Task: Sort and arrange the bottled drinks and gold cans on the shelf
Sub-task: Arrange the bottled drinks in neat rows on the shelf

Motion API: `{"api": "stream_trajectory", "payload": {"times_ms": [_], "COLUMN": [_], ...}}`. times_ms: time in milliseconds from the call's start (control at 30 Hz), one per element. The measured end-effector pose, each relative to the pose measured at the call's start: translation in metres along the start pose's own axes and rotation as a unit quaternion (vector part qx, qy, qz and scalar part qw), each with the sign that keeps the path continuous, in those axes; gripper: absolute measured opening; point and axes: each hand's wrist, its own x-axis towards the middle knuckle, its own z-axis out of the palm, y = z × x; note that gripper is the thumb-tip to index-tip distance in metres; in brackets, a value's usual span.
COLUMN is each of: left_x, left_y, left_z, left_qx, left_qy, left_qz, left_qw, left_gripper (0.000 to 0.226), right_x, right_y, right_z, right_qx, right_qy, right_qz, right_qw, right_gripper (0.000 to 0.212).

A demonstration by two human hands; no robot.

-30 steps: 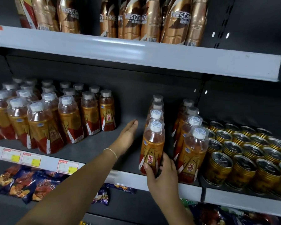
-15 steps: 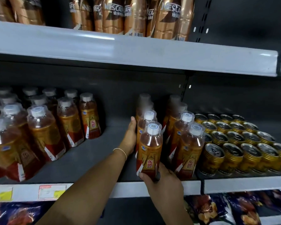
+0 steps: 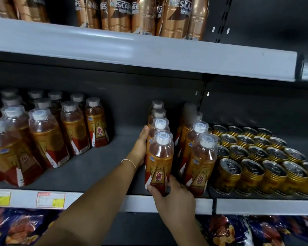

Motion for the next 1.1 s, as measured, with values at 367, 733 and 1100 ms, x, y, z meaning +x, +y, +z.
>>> {"api": "stream_trajectory", "payload": {"times_ms": [367, 733, 1100], "left_x": [0.001, 0.003, -0.02], "left_y": [-0.008, -0.014, -0.015], "left_z": [0.022, 0.038, 0.04], "left_qx": [-0.003, 0.01, 0.085], "left_qy": [0.02, 0.039, 0.079], "left_qz": [-0.019, -0.022, -0.022], "left_qw": [1.0, 0.999, 0.993], "left_gripper": [0.065, 0.061, 0.056], "right_x": [0.002, 0.003, 0.002], "right_y": [0.015, 0.024, 0.025], "right_z": [-0.006, -0.012, -0.013], "right_qx": [-0.017, -0.033, -0.025], "right_qy": [0.016, 0.007, 0.016], "right_qz": [0.003, -0.01, -0.01], "right_qw": [1.0, 0.999, 1.0], "right_gripper": [0.077, 0.078, 0.081]}}
